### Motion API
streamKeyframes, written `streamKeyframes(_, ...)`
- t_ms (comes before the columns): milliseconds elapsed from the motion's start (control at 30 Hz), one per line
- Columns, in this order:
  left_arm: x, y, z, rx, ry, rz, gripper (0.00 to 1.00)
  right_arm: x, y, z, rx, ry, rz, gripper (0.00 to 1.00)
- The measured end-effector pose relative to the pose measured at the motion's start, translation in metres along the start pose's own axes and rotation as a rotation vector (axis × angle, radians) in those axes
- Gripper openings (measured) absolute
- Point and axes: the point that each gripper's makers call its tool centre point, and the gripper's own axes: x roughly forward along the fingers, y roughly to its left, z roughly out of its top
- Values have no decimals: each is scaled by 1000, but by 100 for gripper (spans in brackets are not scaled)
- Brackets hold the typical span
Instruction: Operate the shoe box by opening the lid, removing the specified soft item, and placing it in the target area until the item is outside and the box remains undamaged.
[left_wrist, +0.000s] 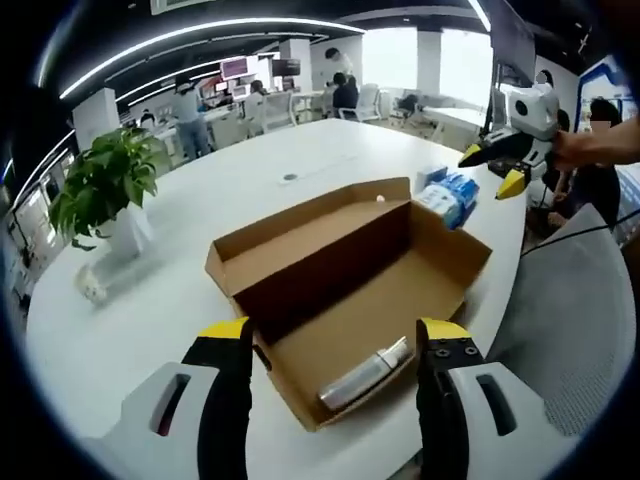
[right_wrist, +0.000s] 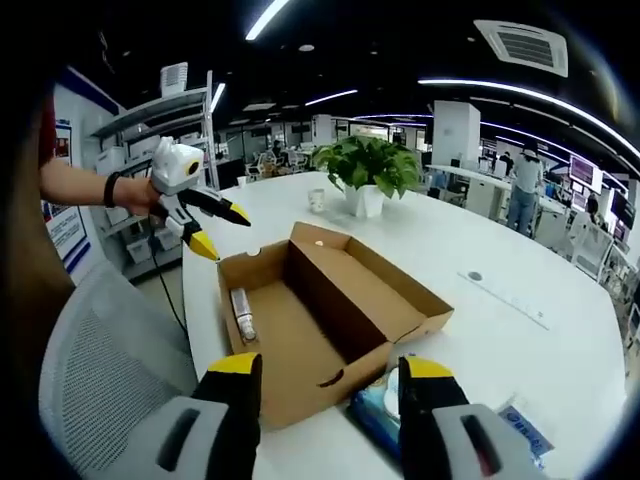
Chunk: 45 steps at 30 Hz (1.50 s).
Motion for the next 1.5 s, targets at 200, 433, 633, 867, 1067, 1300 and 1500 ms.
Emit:
streamKeyframes(200, 8, 0, 8, 102, 31, -25, 66, 0, 2, -2, 11, -2, -6, 53)
streamKeyframes(433, 22, -5, 2, 254, 109, -71, 66, -2, -3, -3, 17, 0, -16, 53)
streamKeyframes(633, 30, -6, -2, 328, 150, -109, 66, -6, -9, -6, 16, 6, -25, 53)
streamKeyframes(867, 40, -5, -6, 436, 217, -157, 64, -8, -7, -14, 9, 31, -22, 53)
streamKeyframes(1067, 53, -11, -11, 455, 262, -257, 63, -9, -5, -15, 12, 35, -18, 53)
streamKeyframes(1300, 64, -21, -33, 536, 349, -366, 63, -8, 1, -21, 12, 54, -7, 53)
streamKeyframes(1500, 73, -21, -49, 550, 401, -420, 64, -6, 9, -26, 19, 65, 6, 54)
